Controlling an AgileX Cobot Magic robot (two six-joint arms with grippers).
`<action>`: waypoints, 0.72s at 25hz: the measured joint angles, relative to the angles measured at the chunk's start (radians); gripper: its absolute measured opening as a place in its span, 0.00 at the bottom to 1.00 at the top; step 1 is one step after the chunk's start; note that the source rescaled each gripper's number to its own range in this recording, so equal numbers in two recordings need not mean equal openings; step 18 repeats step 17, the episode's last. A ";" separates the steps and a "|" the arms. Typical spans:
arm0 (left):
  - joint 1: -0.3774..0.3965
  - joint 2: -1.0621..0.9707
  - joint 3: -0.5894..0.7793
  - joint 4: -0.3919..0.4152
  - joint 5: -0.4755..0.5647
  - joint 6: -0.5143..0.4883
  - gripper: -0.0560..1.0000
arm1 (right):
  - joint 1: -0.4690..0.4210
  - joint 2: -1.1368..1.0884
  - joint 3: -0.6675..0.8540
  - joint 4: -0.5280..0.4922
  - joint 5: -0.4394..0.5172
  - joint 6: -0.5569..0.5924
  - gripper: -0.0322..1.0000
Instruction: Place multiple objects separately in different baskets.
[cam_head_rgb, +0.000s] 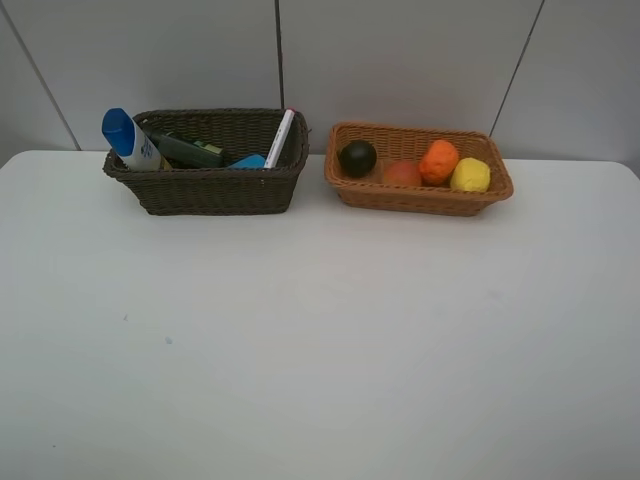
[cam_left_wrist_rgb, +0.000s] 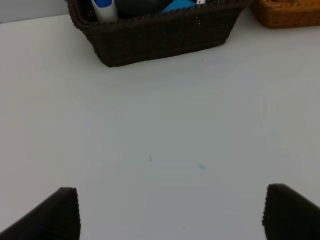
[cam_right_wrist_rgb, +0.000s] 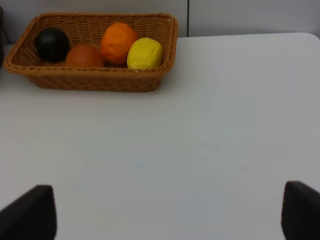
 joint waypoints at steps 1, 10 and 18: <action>0.000 0.000 0.000 0.000 0.000 0.000 0.85 | 0.000 0.000 0.000 0.000 0.000 0.000 1.00; 0.000 0.000 0.000 0.000 0.000 0.000 0.85 | 0.000 0.000 0.000 0.000 0.000 0.000 1.00; 0.000 0.000 0.000 0.000 0.000 0.000 0.85 | 0.000 0.000 0.000 0.000 0.000 0.000 1.00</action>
